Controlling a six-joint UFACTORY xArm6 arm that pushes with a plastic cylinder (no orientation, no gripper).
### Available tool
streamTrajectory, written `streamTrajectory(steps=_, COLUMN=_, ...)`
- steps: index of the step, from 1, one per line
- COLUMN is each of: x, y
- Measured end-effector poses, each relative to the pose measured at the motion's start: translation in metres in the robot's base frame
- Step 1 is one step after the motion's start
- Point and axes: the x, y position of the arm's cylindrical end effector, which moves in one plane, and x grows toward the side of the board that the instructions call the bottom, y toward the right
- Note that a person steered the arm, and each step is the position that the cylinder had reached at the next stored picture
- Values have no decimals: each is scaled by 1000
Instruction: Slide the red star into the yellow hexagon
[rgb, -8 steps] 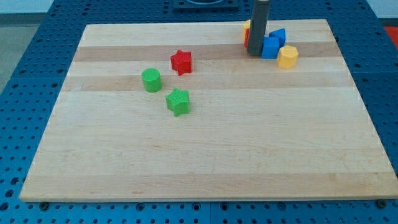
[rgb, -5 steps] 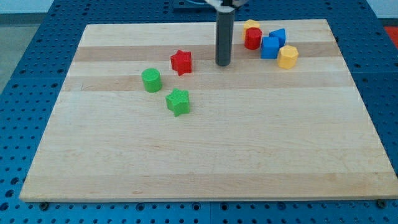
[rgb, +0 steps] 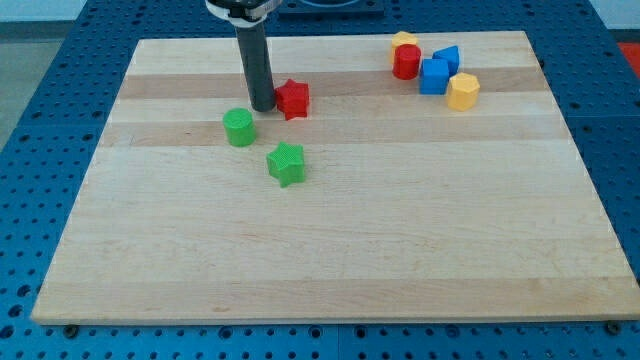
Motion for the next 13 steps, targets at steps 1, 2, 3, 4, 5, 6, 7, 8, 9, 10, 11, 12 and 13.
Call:
streamTrajectory(steps=1, x=0, y=4)
streamTrajectory(steps=2, x=0, y=35)
streamTrajectory(steps=3, x=4, y=69)
streamTrajectory(steps=4, x=12, y=101)
streamTrajectory(steps=5, x=12, y=138)
streamTrajectory(steps=6, x=6, y=179)
streamTrajectory(steps=7, x=5, y=190)
streamTrajectory(steps=8, x=5, y=190)
streamTrajectory(steps=9, x=12, y=190)
streamTrajectory(steps=10, x=12, y=193)
streamTrajectory(steps=11, x=10, y=194)
streamTrajectory(steps=12, x=9, y=200)
streamTrajectory(steps=13, x=-2, y=221)
